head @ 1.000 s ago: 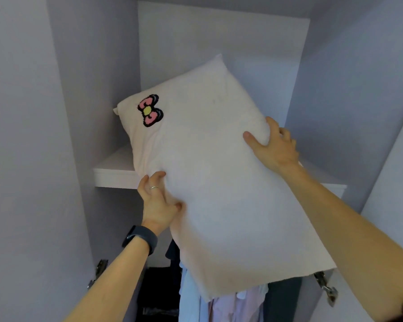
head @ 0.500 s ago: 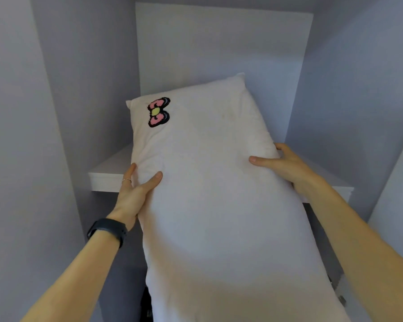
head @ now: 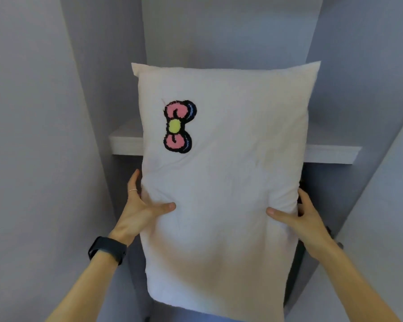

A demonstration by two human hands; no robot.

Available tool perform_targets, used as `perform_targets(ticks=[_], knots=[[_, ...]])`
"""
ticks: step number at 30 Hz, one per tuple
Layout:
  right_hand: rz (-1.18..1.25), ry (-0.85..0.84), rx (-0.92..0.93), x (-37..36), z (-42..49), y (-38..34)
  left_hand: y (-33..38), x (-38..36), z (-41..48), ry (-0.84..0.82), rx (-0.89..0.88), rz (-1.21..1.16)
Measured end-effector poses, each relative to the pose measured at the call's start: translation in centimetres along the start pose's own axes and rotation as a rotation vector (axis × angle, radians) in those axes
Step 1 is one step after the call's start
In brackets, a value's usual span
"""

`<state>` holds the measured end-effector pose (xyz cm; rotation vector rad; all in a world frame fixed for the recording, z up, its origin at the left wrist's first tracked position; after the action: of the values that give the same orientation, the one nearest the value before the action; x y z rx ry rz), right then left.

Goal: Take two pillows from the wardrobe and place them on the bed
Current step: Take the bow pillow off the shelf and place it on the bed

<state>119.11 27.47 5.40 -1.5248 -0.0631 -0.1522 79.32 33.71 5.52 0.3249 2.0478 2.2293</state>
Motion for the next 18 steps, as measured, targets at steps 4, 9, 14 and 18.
perform_targets(ticks=[4,9,14,18], knots=[[0.024,0.016,-0.151,-1.6,-5.8,9.9,-7.3,-0.5,-5.4,-0.046,0.202,0.063],[0.067,-0.083,-0.422,-2.5,-11.4,18.1,-14.0,-1.4,-10.2,-0.078,0.418,0.064],[0.073,-0.233,-0.652,-1.8,-14.0,22.7,-20.5,-3.2,-14.0,-0.075,0.635,0.005],[0.092,-0.314,-0.773,-1.1,-12.8,25.4,-24.1,-4.1,-17.4,0.032,0.736,-0.028]])
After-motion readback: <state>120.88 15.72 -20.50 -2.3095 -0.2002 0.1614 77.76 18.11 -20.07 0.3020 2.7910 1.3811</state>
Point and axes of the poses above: each hand's wrist, its own z-axis towards the middle knuckle, its own x-axis out of the back of the hand, y = z × x, the point moved 9 cm from there along z, towards the middle knuckle, and after that the axes turned 11 degrees about -y, right-handed, at the moved point
